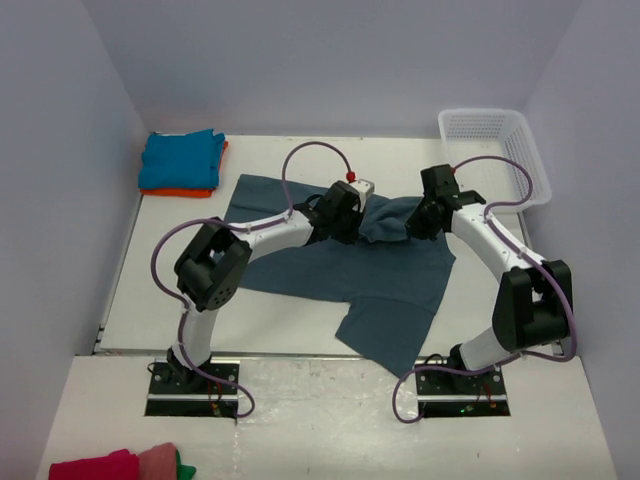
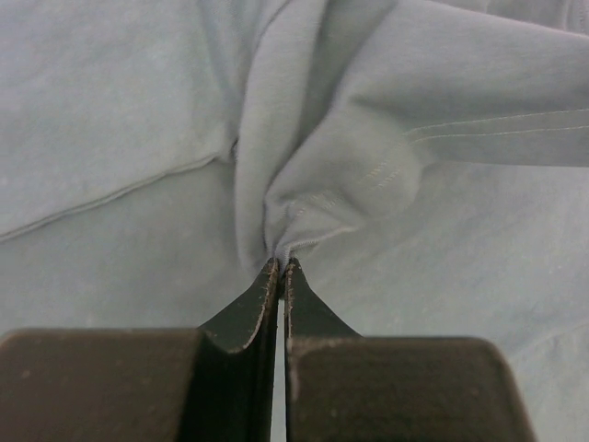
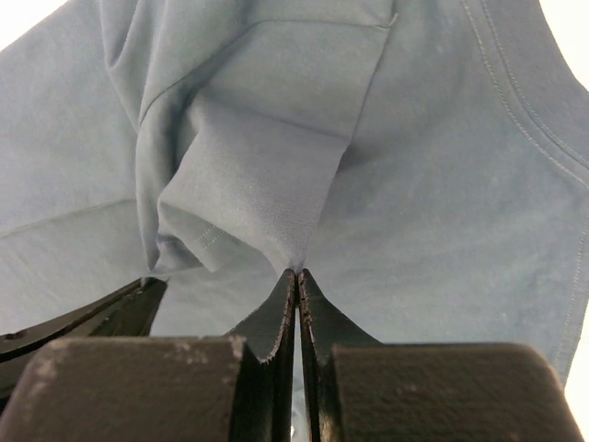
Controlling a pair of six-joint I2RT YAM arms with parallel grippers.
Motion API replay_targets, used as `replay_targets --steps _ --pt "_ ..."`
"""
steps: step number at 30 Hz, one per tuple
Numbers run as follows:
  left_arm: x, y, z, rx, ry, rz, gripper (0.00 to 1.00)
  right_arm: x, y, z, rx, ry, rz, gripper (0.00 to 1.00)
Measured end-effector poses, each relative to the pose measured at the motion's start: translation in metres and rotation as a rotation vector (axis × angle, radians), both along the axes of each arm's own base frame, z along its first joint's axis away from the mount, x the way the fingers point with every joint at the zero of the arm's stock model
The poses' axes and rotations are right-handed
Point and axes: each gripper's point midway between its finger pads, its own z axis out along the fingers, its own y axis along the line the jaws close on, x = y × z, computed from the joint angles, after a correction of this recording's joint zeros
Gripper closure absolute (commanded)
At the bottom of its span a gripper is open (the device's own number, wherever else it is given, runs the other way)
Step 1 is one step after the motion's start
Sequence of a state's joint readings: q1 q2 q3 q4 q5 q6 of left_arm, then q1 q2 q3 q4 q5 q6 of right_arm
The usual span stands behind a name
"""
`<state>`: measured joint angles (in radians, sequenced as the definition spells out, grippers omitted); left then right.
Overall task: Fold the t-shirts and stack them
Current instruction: Fold the flattened tshirt in 1/3 of the way
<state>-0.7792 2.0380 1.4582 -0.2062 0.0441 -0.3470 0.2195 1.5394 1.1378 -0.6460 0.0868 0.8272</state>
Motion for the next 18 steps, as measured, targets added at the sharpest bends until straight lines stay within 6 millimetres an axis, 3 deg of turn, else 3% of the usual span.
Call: replay_targets --steps 10,18 --pt "-0.012 0.024 -0.011 0.078 0.012 0.019 1.00 -0.023 -0.007 -0.011 -0.030 0.064 0.034 1.00" --pt "-0.015 0.030 -0.015 0.099 0.020 0.017 1.00 -0.035 -0.007 -0.020 -0.035 0.105 0.083 1.00"
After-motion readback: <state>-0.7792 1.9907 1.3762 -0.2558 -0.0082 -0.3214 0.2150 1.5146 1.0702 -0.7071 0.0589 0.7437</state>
